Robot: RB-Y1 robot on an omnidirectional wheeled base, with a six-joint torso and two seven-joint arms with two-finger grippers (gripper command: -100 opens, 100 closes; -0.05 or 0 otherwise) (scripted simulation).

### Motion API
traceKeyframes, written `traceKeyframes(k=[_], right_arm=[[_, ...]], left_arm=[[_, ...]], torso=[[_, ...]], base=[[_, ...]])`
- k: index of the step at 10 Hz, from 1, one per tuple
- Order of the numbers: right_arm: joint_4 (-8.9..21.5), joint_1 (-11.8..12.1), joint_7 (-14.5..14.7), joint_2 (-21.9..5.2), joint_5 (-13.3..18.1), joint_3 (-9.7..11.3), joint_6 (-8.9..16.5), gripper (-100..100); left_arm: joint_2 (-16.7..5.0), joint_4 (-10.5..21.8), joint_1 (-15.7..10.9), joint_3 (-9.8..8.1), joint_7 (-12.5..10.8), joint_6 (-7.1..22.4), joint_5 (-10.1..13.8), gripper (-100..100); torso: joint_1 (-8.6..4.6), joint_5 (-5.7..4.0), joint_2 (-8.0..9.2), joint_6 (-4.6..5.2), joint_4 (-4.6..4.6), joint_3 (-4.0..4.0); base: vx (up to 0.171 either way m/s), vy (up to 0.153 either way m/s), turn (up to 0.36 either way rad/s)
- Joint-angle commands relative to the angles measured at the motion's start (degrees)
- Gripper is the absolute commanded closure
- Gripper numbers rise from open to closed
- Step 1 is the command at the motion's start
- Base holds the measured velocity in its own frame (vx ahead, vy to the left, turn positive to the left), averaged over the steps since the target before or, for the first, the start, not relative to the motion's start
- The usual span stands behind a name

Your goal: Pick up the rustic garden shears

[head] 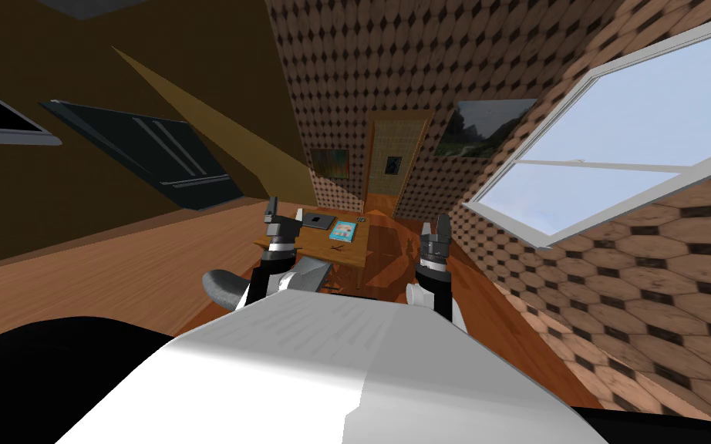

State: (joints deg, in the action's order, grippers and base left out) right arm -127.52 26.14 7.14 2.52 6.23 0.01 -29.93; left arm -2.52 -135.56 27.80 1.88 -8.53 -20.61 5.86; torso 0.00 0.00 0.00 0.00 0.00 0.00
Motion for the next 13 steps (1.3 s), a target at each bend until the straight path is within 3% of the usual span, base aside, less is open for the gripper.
traceKeyframes(k=[1,6,9,13], right_arm=[[0.0,0.0,0.0,0.0,0.0,0.0,0.0,0],[0.0,0.0,0.0,0.0,0.0,0.0,0.0,0],[0.0,0.0,0.0,0.0,0.0,0.0,0.0,0],[0.0,0.0,0.0,0.0,0.0,0.0,0.0,0]], left_arm=[[-0.8,1.6,-1.0,-0.51,0.3,1.0,-0.1,-100],[-3.2,9.2,-6.0,-2.57,1.7,5.6,-0.4,-100],[-3.7,11.7,-7.4,-3.07,2.2,6.9,-0.5,-100],[-5.3,18.5,-12.1,-4.54,3.6,11.2,-0.7,-100]], torso=[[0.00,0.00,0.00,0.00,0.00,0.00],[-0.36,-0.08,0.09,0.01,0.02,0.05],[-0.23,-0.05,0.05,0.01,0.01,0.03],[-0.26,-0.06,0.04,0.00,0.01,0.02]], base=[[-0.019,-0.031,0.010],[-0.026,-0.082,0.014],[-0.018,-0.056,0.005],[-0.015,-0.072,0.005]])
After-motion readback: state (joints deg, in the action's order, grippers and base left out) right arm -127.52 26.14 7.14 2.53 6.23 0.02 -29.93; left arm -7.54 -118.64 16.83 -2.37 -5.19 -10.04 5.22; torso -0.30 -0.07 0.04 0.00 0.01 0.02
